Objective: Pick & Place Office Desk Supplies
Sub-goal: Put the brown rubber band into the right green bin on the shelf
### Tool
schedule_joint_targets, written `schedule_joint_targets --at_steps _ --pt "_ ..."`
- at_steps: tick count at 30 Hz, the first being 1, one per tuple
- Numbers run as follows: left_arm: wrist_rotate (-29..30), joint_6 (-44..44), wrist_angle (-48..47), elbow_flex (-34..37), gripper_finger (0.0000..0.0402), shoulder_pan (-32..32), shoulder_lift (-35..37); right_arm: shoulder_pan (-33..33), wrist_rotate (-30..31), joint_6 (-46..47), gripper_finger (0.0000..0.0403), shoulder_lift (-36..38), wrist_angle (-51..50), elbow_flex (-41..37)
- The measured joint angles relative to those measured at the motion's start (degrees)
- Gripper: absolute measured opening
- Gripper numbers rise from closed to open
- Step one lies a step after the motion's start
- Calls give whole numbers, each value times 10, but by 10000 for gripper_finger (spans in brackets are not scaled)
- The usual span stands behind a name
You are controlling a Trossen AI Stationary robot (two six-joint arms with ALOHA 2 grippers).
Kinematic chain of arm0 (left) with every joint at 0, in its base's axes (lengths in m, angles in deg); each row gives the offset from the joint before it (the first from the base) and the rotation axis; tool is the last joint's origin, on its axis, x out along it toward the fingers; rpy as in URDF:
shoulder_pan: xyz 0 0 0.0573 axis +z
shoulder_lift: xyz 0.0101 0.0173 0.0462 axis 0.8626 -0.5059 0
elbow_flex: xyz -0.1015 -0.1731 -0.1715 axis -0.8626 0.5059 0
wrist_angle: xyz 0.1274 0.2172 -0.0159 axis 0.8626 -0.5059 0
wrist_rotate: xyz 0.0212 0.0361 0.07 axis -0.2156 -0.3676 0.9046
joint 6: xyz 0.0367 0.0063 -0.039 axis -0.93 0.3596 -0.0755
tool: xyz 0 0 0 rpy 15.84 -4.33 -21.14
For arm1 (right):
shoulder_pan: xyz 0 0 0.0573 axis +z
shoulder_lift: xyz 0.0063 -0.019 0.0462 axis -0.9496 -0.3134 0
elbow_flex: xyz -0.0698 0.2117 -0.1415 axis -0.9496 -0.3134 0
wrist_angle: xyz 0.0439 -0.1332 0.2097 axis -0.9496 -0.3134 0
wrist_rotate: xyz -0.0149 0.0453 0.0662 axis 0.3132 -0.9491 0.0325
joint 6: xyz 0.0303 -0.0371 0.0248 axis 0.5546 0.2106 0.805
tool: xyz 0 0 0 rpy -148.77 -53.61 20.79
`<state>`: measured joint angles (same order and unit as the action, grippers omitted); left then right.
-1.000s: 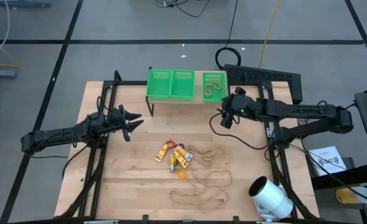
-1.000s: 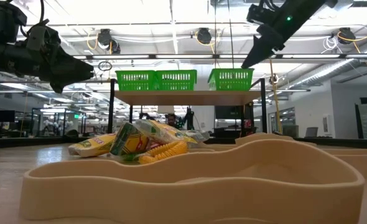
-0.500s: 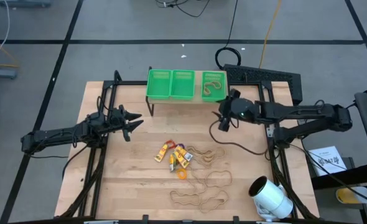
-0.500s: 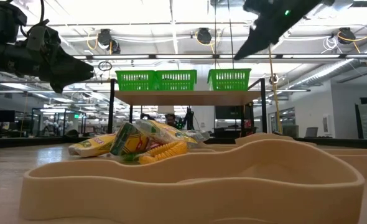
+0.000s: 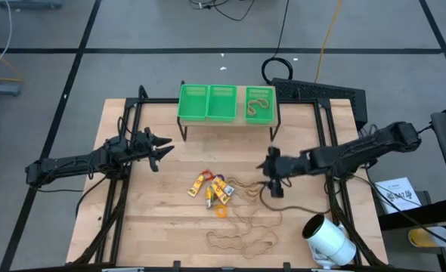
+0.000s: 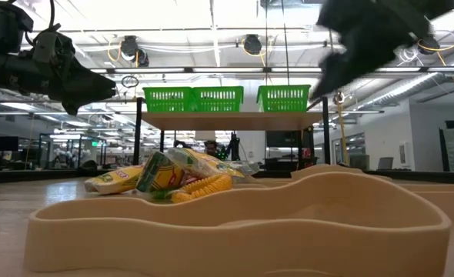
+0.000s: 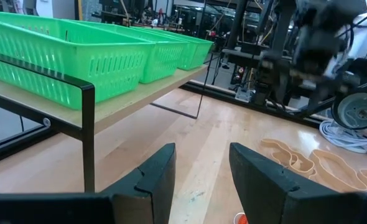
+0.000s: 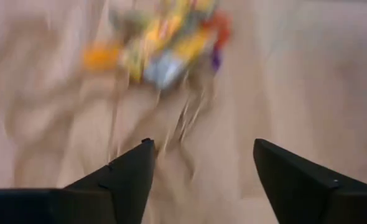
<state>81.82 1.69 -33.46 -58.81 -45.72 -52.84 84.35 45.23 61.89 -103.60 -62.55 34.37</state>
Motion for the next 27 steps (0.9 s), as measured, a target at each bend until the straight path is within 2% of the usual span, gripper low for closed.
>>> schedule_joint_targets --at_steps 7,9,13,18,23,27 --pt "0 0 1 0 159 0 0 34 -2 -4 297 -81 1 -33" --pt "0 0 0 0 159 0 0 37 -5 -4 299 -101 2 -34" --pt "0 0 0 0 159 0 0 36 -57 -5 299 -135 36 -34" --pt "0 0 0 0 159 0 0 31 -49 -28 297 -169 48 -34" --pt "0 0 0 0 159 0 0 22 -44 -29 279 -166 46 -34" --pt "0 0 0 0 159 0 0 21 -41 -30 239 -156 46 -34"
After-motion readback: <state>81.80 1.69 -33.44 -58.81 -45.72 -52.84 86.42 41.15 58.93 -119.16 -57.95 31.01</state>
